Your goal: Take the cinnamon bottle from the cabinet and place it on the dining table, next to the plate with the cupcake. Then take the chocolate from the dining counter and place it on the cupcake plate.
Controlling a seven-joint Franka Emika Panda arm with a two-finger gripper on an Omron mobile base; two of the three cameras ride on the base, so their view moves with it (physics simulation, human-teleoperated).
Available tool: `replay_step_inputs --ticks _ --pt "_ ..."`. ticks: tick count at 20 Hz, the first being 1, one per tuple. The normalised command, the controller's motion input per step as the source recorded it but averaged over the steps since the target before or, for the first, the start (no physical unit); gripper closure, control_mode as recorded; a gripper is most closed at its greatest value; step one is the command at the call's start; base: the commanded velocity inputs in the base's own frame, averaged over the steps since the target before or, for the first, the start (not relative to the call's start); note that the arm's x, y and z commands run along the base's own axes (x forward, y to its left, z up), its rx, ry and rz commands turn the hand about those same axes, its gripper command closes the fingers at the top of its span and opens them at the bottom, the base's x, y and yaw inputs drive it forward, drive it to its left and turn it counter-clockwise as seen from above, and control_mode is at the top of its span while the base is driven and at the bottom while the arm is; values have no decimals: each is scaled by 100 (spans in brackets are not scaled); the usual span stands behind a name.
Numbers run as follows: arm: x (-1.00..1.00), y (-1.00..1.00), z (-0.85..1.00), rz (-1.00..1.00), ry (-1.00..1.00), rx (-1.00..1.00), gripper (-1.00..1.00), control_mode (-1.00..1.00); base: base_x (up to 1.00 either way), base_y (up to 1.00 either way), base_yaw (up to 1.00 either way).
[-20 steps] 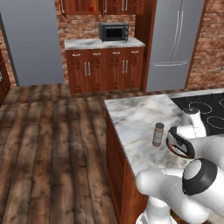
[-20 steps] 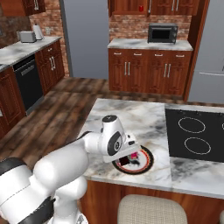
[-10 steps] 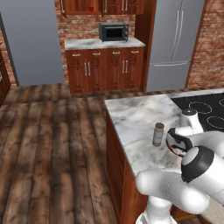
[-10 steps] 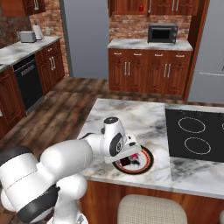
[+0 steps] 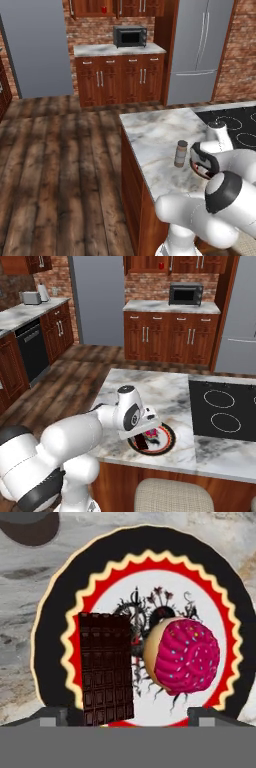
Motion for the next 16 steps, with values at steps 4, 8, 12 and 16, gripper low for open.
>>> replay_step_inputs --ticks 4,8,12,16 --pt "-32 1 70 0 0 0 -100 -100 0 0 0" --pt "-79 20 84 0 0 0 -100 -100 0 0 0" --pt "-100 66 68 0 0 0 -100 -100 0 0 0" --pt "-100 97 60 -3 0 0 -100 -100 0 0 0"
